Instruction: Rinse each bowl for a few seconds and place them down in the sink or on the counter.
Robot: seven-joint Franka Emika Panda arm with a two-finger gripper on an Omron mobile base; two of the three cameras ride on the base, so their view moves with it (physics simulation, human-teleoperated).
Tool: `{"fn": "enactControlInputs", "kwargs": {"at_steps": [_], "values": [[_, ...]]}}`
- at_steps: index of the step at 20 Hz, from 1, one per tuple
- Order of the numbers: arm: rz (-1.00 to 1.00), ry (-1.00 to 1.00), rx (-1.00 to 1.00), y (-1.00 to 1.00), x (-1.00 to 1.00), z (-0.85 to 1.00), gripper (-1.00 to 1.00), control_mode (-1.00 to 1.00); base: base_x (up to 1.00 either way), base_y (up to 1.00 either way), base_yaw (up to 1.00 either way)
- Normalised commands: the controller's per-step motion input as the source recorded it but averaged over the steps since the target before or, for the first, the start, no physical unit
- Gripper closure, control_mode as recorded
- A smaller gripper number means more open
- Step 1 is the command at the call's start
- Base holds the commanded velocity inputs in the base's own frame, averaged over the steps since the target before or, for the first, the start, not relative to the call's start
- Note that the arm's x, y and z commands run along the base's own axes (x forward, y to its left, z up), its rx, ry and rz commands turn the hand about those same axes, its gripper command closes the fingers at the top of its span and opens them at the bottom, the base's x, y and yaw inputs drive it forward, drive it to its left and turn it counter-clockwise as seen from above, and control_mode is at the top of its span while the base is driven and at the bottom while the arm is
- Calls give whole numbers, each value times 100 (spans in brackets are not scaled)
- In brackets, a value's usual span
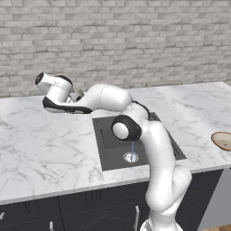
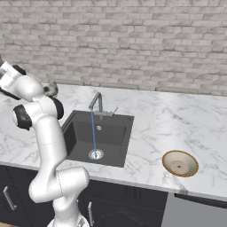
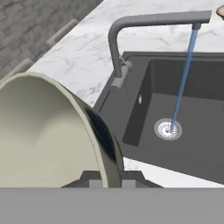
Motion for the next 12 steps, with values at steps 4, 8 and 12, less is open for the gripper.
{"fn": "enactControlInputs", "kwargs": {"at_steps": [4, 8, 12], "values": [[-24, -27, 2, 0, -47, -71, 100, -100, 0, 0, 0], [-24, -24, 3, 0, -55, -67, 100, -100, 0, 0, 0], [-25, -20, 7, 1, -63, -50, 100, -100, 0, 0, 0]]}}
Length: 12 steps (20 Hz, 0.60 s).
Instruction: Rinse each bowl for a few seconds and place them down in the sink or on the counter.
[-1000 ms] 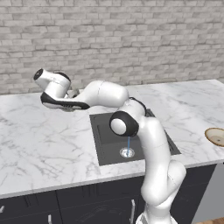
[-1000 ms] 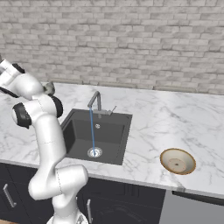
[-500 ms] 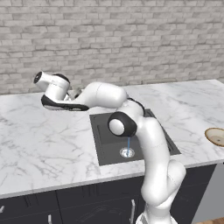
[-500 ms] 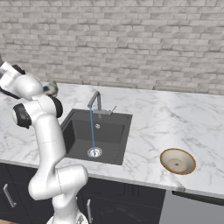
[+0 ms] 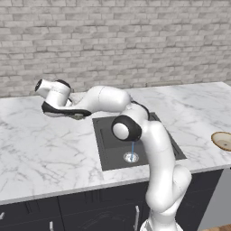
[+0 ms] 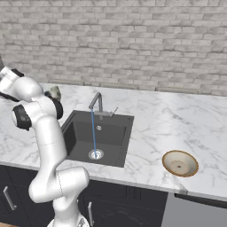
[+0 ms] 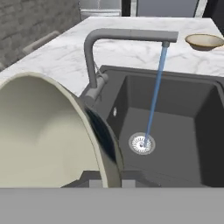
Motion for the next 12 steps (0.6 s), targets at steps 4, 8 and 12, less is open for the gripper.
{"fn": "enactControlInputs", "kwargs": {"at_steps": [4, 8, 12], "values": [[-26, -13, 14, 0, -68, -49, 100, -100, 0, 0, 0], [-28, -9, 20, 0, -65, -55, 100, -100, 0, 0, 0], [-29, -11, 23, 0, -48, -70, 100, -100, 0, 0, 0]]}}
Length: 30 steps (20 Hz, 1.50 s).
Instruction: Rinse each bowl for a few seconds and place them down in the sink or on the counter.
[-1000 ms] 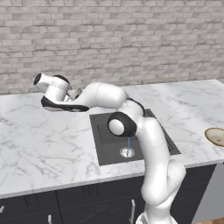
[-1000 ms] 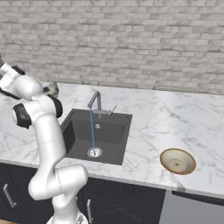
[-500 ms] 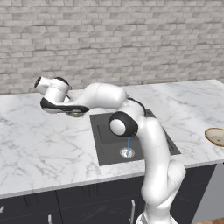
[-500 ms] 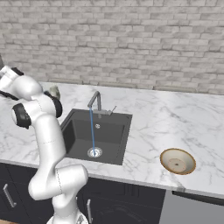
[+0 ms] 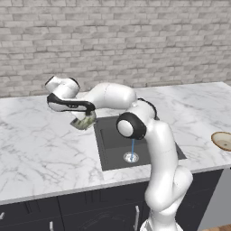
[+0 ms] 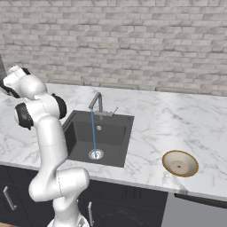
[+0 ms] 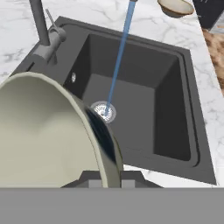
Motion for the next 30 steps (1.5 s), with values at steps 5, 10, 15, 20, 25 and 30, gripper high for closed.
{"fn": "enactControlInputs", "kwargs": {"at_steps": [5, 10, 15, 20, 25, 30], "values": [[-26, -10, 22, -18, -26, -99, 100, -100, 0, 0, 0], [-21, -14, 21, -24, -35, -70, 100, -100, 0, 0, 0], [-17, -22, 17, -9, -42, -6, 100, -100, 0, 0, 0], [-15, -22, 15, -11, -39, 1, 100, -100, 0, 0, 0], [-13, -20, 11, -25, -46, 1, 100, -100, 0, 0, 0], [-14, -15, 12, -29, -40, 14, 100, -100, 0, 0, 0]]}}
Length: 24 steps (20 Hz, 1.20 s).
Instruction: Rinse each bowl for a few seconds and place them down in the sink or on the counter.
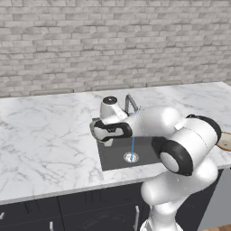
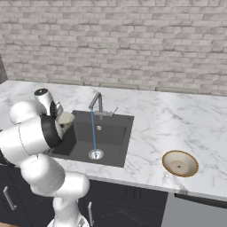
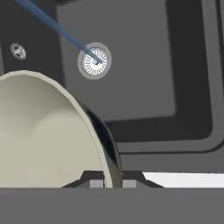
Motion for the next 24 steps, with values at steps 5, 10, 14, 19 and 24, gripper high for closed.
{"fn": "enactControlInputs", "kwargs": {"at_steps": [5, 10, 14, 19, 24], "values": [[-10, -2, 8, -19, -24, 34, 100, -100, 0, 0, 0], [-15, 0, 7, -17, -25, 36, 100, -100, 0, 0, 0], [-18, 2, 7, -23, -23, 24, 100, -100, 0, 0, 0], [-17, 9, 2, -19, -6, 10, 100, -100, 0, 0, 0], [-15, 13, 0, -20, 0, 0, 100, -100, 0, 0, 0]]}}
